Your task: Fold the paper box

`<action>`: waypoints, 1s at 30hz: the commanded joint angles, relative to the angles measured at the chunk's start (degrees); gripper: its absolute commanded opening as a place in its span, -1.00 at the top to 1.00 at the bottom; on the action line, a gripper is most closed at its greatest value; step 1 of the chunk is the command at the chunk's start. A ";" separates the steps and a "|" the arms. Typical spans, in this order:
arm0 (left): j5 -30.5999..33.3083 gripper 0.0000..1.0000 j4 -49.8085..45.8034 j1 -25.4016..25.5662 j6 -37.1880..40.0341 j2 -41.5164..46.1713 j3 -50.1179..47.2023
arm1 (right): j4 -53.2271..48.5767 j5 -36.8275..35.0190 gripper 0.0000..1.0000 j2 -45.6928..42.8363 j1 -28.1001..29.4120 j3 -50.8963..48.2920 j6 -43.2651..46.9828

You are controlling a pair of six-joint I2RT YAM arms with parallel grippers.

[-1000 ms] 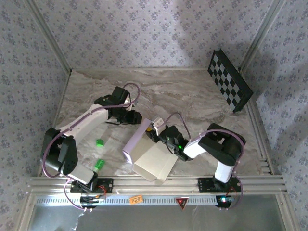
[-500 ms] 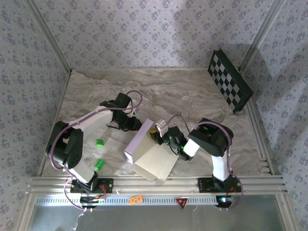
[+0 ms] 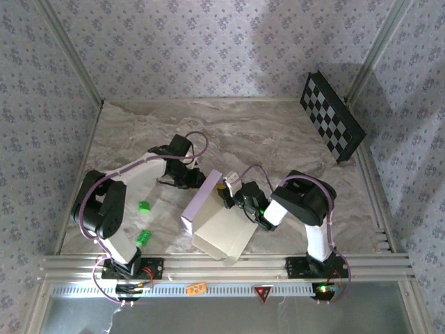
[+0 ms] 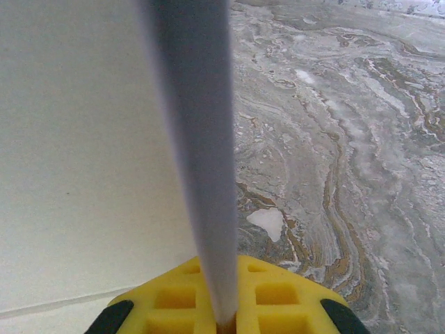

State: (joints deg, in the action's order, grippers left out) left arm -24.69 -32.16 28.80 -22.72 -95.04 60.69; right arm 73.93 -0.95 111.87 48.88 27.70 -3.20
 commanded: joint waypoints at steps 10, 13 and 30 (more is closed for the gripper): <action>-4.94 0.48 4.19 3.47 -3.53 -1.21 -1.47 | -1.20 -7.44 1.00 1.38 2.75 4.65 -1.89; -5.15 0.48 5.00 3.51 -4.25 -0.43 -2.13 | -1.99 -8.57 1.00 1.63 2.86 5.40 -2.42; 2.65 0.27 -6.32 -8.84 0.06 15.25 0.08 | -50.81 6.67 1.00 -22.88 -3.51 9.29 4.87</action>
State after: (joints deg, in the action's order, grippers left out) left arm -20.80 -33.58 21.63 -25.39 -81.69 58.81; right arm 41.25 0.62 93.30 46.65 32.84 -1.85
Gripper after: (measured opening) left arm 0.364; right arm 0.081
